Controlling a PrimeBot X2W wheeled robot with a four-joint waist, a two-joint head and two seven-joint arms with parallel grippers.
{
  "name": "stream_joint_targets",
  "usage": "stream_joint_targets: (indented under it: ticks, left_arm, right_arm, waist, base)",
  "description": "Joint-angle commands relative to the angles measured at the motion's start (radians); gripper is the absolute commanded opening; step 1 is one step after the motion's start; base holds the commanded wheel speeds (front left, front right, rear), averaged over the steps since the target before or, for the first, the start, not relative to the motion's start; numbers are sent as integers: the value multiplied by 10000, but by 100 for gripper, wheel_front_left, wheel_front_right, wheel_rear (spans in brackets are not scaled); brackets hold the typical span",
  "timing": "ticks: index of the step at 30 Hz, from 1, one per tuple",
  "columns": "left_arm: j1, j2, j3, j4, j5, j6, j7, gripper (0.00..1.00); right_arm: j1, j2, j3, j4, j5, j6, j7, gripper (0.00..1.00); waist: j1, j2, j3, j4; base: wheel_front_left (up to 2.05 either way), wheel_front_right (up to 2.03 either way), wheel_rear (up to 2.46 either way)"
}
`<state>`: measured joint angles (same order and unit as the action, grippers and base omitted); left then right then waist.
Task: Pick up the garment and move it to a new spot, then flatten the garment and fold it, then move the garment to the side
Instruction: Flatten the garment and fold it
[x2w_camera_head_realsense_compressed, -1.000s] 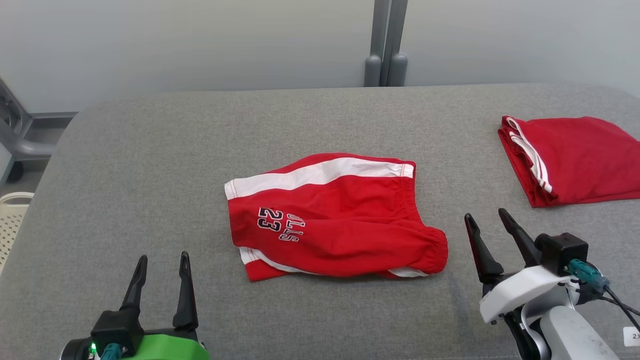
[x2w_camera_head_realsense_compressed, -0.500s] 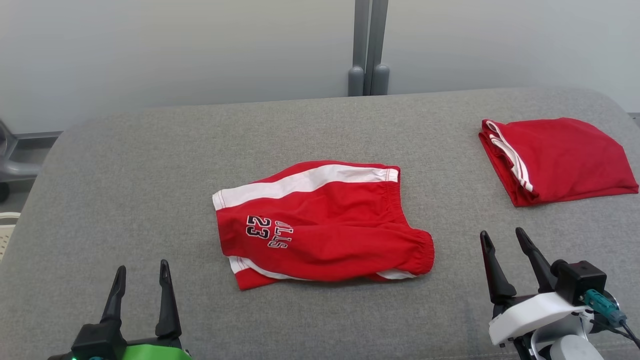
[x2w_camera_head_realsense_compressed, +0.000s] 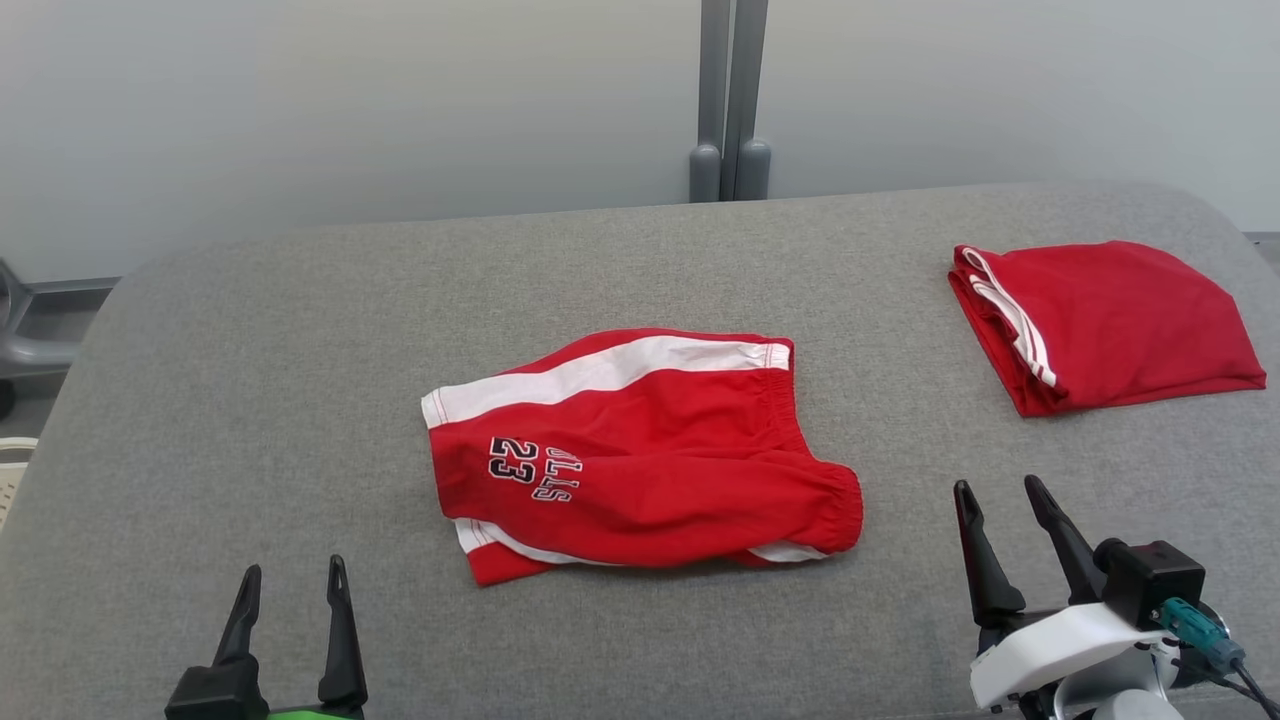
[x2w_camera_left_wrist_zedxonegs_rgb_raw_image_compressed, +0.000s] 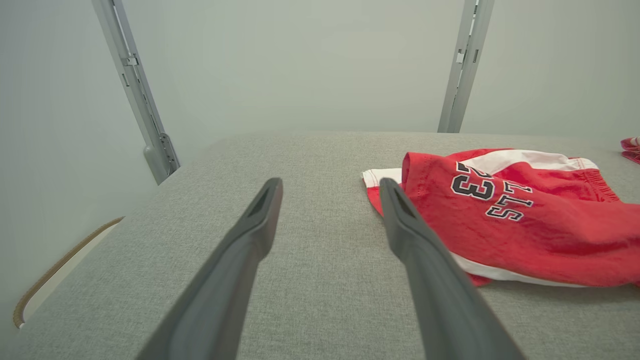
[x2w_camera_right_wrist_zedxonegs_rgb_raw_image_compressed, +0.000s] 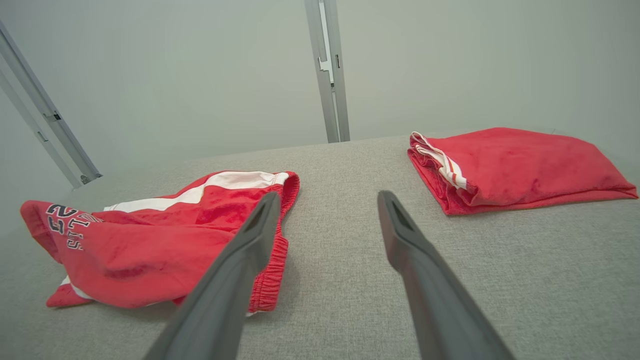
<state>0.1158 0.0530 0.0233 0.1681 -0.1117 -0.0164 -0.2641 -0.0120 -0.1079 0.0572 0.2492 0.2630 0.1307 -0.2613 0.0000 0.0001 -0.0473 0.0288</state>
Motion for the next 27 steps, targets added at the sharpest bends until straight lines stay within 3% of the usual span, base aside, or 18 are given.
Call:
stream_joint_targets:
  ticks: [1,27]
  left_arm:
    - [-45,70,12,46,64,-39,7,100]
    - [-60,27,135,-207,105,-18,7,100]
  right_arm:
    - [72,3,25,20,-33,-1,42,100]
    - [-68,89,76,33,-116,-1,31,100]
  waist:
    - [0,-1,-6,24]
    - [0,-1,74,-6]
  base:
    - [0,0,0]
    - [0,0,0]
